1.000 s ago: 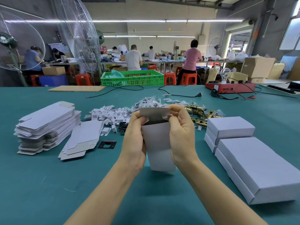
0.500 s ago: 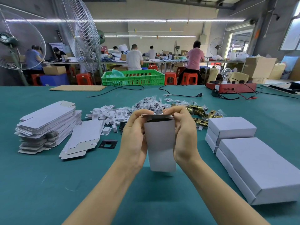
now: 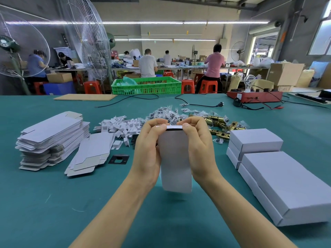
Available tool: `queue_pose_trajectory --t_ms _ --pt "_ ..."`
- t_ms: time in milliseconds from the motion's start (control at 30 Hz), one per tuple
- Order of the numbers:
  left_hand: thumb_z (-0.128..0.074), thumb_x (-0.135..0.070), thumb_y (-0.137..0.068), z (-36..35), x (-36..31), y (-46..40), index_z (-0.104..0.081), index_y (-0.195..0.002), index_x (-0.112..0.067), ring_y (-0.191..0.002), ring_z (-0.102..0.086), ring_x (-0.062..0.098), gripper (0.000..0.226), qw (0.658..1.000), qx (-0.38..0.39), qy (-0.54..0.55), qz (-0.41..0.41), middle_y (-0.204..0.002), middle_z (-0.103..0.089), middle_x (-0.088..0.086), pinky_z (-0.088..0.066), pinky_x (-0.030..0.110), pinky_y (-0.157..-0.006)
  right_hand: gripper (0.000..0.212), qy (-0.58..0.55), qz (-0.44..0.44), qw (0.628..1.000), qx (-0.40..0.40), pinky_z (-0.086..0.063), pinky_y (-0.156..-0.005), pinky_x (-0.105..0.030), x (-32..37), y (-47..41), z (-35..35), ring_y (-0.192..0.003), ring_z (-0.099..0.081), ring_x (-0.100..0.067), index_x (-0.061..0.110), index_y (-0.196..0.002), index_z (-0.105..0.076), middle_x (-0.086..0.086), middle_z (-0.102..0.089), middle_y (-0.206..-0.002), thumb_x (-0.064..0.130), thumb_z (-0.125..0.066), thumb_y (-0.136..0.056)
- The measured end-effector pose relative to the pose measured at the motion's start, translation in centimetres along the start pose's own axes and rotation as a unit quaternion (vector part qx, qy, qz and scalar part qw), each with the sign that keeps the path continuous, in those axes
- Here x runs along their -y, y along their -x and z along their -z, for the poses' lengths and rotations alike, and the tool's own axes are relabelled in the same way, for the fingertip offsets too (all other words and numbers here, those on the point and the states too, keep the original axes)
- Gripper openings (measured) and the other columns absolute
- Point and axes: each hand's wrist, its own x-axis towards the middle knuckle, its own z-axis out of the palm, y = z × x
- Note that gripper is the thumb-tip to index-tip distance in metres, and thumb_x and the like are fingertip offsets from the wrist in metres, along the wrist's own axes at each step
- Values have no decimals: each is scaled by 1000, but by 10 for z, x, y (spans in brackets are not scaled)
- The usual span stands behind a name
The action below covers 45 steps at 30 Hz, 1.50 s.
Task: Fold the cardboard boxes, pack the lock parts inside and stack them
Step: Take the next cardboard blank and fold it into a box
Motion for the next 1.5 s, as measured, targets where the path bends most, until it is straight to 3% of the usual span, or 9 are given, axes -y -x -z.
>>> queue_pose_trajectory --t_ms 233,400,533,633,900,1167,1400,1500 --pt "-52 -10 -97 1 0 -1 -62 -105 -20 -68 -60 10 16 1000 -17 -8 -3 -86 -63 4 -49 21 -57 4 18 -2 1000 -6 -42 -68 -12 -3 0 2 -76 -52 5 25 -94 -55 17 -59 -86 23 -51 -95" --pt "-52 -9 -98 0 2 -1 -63 -104 -20 -68 -60 9 17 1000 -23 -6 -9 -82 -63 0 -50 21 -58 10 45 11 999 -16 -42 -67 -17 -3 0 1 -72 -50 -2 26 -96 -54 20 -57 -86 17 -50 -99" --pt "-53 -11 -97 -2 2 1 -65 -102 -24 -64 -59 6 18 999 -24 -11 -23 -75 -63 -4 -49 19 -53 17 66 31 997 -18 -47 -81 -36 1 1 -2 -87 -56 -15 29 -97 -56 2 -59 -101 15 -48 -100" --pt "-53 -10 -97 -2 2 1 -65 -97 -24 -65 -59 8 18 999 -30 -20 -32 -79 -66 -5 -49 20 -53 18 72 32 997 -20 -47 -82 -43 3 1 -3 -88 -56 -22 28 -96 -57 -3 -59 -102 15 -46 -101" --pt "-54 -8 -96 -3 2 1 -65 -91 -22 -65 -58 8 19 998 -41 -28 -33 -77 -65 -3 -48 20 -54 19 69 35 997 -28 -46 -80 -38 2 0 -3 -86 -55 -17 29 -94 -57 0 -60 -99 15 -46 -101" --pt "-56 -6 -95 -3 2 1 -67 -90 -19 -63 -59 6 18 998 -45 -27 -40 -74 -67 -7 -47 18 -52 16 68 39 996 -31 -47 -81 -40 1 1 -3 -90 -57 -22 25 -95 -57 -2 -61 -100 14 -47 -101" --pt "-58 -3 -93 0 1 -1 -68 -85 -20 -66 -59 7 21 998 -39 -29 -37 -74 -67 -6 -47 21 -54 15 57 26 998 -23 -44 -72 -28 -2 2 -1 -78 -53 -12 28 -92 -54 15 -58 -85 16 -48 -100" --pt "-60 -2 -90 2 0 -3 -70 -80 -22 -67 -59 7 25 998 -39 -27 -39 -74 -67 -7 -47 22 -56 10 55 27 998 -11 -44 -72 -32 -2 2 -2 -79 -53 -14 23 -94 -53 9 -57 -85 16 -50 -99"
